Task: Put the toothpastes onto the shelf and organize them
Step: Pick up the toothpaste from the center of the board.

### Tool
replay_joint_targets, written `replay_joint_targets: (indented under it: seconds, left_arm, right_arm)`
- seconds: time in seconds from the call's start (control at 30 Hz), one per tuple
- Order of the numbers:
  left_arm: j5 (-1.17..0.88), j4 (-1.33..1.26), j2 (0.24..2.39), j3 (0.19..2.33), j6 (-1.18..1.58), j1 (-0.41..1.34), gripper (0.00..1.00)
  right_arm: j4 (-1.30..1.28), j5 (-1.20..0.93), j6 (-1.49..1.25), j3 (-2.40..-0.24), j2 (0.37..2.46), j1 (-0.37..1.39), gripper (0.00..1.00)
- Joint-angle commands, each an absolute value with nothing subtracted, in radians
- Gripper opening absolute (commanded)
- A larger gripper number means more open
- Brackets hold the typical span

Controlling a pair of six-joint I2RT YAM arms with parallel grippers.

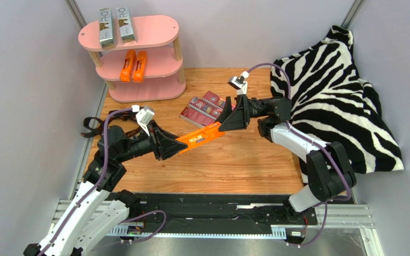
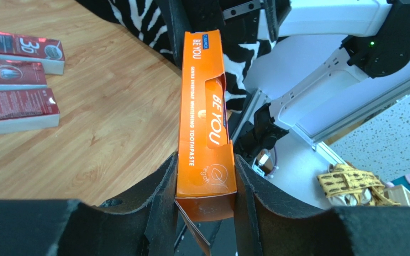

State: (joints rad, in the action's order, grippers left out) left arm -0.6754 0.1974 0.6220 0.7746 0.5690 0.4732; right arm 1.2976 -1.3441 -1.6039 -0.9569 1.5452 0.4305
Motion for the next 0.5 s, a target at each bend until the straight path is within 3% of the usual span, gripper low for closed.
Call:
replay_joint_targets:
  seconds: [0.0,0.07,0.13,0.17,0.2,0.23,0.47]
  left_arm:
    - [-0.654,0.083,0.614,0.738,0.636,0.445,0.37]
    - [-0.649,0.057,0.606,0.710,0.652,0.431,0.37]
    - [-0.635,0.045,0.592,0.697,0.676,0.411,0.37]
    - [-0.631,0.035,0.588,0.681,0.684,0.404,0.37]
    - [-0.624,0.031,0.583,0.672,0.693,0.387,0.37]
    - [-0.620,0.023,0.580,0.663,0.712,0.376,0.37]
    - [-0.641,-0.168,0.569,0.514,0.888,0.232,0.37]
  right_arm:
    - [1.279,-1.282,-1.450,-0.904,1.441,0.387,0.88]
    - [1.104,-1.255,-1.236,-0.893,1.370,0.373,0.90]
    - [0.664,-1.212,-1.000,-0.920,1.275,0.367,0.93]
    - [0.476,-1.127,-0.721,-0.945,1.240,0.370,0.94]
    - [0.143,-1.062,-0.606,-0.977,1.214,0.379,0.96]
    - [0.029,-0.943,-0.525,-1.017,1.168,0.383,0.99]
    - [-0.207,-0.603,-0.443,-0.968,1.014,0.377,1.00]
